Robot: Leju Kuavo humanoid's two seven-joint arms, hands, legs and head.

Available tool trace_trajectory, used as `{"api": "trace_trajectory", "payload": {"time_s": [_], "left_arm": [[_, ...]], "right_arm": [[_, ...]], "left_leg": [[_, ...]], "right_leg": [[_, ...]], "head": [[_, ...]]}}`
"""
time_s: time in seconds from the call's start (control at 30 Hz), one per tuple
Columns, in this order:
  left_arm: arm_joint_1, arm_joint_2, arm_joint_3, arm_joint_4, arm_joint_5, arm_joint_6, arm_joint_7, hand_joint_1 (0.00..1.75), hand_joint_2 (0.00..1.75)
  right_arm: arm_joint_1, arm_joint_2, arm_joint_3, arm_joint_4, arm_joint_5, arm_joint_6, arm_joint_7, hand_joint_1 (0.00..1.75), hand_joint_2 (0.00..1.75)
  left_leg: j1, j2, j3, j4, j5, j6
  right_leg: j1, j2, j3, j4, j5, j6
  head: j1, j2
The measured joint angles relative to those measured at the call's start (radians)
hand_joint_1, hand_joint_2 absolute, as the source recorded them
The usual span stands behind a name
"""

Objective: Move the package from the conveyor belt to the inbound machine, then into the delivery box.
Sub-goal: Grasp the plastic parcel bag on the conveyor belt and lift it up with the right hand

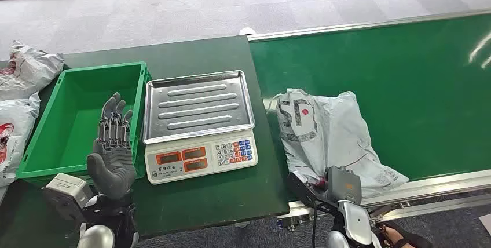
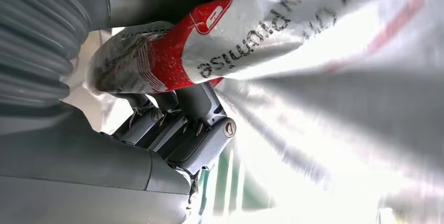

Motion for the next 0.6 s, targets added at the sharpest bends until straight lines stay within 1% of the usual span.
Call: {"api": "trace_trajectory", "payload": {"time_s": [0.07,0.1,0.2,0.27,0.33,0.4,0.5,0.6], "left_arm": [[0.001,-0.001,0.001,-0.001,-0.001,0.0,-0.004,0.0,0.0],[0.001,-0.003,0.001,-0.001,-0.001,0.0,-0.008,0.0,0.0],[0.0,-0.008,0.001,-0.002,-0.001,0.003,-0.019,0.0,0.0],[-0.004,-0.011,0.001,-0.001,0.002,0.006,-0.025,0.0,0.0],[-0.009,-0.015,0.001,0.001,0.006,0.008,-0.028,0.0,0.0],[-0.014,-0.018,0.001,0.004,0.008,0.009,-0.028,0.0,0.0],[-0.017,-0.019,0.001,0.006,0.01,0.011,-0.03,0.0,0.0],[-0.02,-0.019,0.001,0.009,0.017,0.019,-0.037,0.0,0.0]], "right_arm": [[-0.003,0.0,-0.015,-0.03,0.015,-0.042,-0.015,1.75,1.75],[-0.007,0.0,-0.028,-0.058,0.028,-0.081,-0.029,1.75,1.75],[-0.036,0.0,-0.059,-0.128,0.042,-0.188,-0.085,1.75,1.75],[-0.07,0.0,-0.066,-0.169,0.051,-0.243,-0.127,1.75,1.75],[-0.107,0.0,-0.066,-0.201,0.062,-0.268,-0.15,1.75,1.75],[-0.133,0.0,-0.066,-0.224,0.069,-0.275,-0.154,1.75,1.75],[-0.151,0.0,-0.066,-0.243,0.071,-0.288,-0.161,1.75,1.75],[-0.177,-0.001,-0.06,-0.248,0.071,-0.322,-0.191,1.75,1.75]], "left_leg": [[0.0,0.0,-0.001,0.0,0.0,0.0],[0.0,0.0,-0.001,0.0,0.0,0.0],[0.0,0.0,-0.005,0.0,0.0,0.0],[0.0,0.001,-0.006,0.0,0.0,0.0],[0.0,0.002,-0.003,0.0,0.0,0.0],[0.0,0.001,0.001,0.0,0.001,0.0],[0.0,0.0,0.001,0.0,0.002,-0.001],[0.0,0.0,0.0,0.0,0.002,0.0]], "right_leg": [[0.0,0.0,0.0,0.0,0.0,0.0],[0.0,0.0,0.0,0.0,0.0,0.0],[0.0,0.0,0.0,0.0,0.0,0.0],[0.0,0.001,0.0,0.0,0.0,0.0],[0.0,0.001,0.0,0.0,0.0,0.0],[0.0,0.001,0.0,0.0,0.001,0.0],[0.0,0.0,0.001,0.0,0.001,0.0],[0.0,0.0,0.0,0.0,0.001,0.0]], "head": [[0.0,0.0],[0.0,0.0],[0.0,0.0],[0.0,0.0],[0.0,0.0],[0.0,0.0],[0.0,0.0],[0.0,0.0]]}}
